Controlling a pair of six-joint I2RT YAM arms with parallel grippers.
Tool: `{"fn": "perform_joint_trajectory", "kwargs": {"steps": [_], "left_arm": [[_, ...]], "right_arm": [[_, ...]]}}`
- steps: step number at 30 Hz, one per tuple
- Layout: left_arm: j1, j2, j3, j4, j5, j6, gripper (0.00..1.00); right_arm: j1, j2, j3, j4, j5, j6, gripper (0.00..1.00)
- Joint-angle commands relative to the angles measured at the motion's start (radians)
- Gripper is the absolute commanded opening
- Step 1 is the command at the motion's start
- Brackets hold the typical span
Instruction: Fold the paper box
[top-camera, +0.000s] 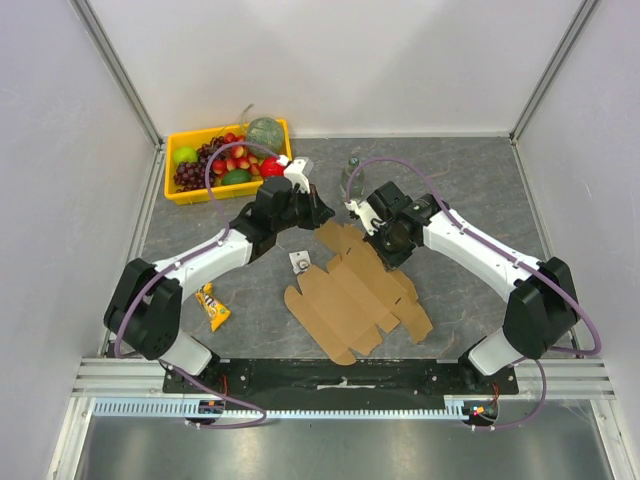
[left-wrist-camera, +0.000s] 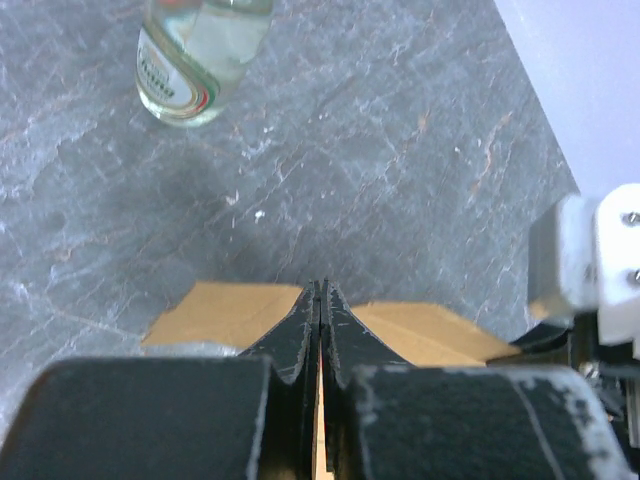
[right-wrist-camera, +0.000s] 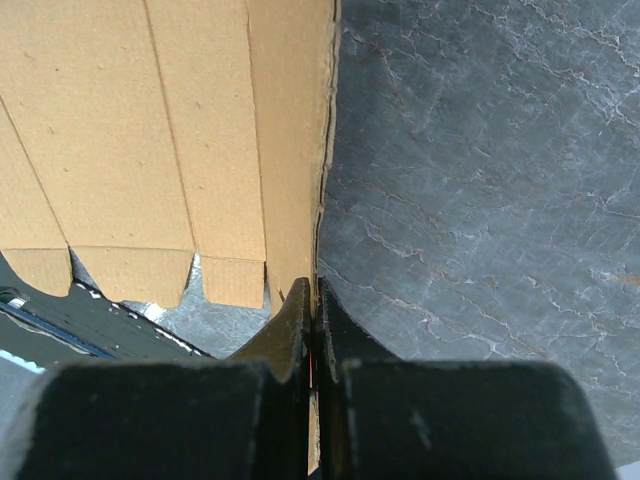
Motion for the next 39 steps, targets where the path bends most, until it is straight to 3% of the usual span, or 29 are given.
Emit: {"fn": "perform_joint_trajectory", "kwargs": {"steps": [1,23,39], "left_arm": [[0.000,0.053,0.090,-0.019,-0.004,0.010,0.02],[-0.040,0.141,0.095,0.021,0.147,0.009,0.02],[-0.067,0.043,-0.046,0.060,0.146,-0.017,0.02]], "right_arm": [[0.005,-0.019,0.012,0.002,-0.002,-0.015,0.00],[0.007,-0.017,0.014,0.015,-0.008,-0.004,0.00],[0.010,-0.007,0.017,0.024,0.006,0.007,0.00]]}}
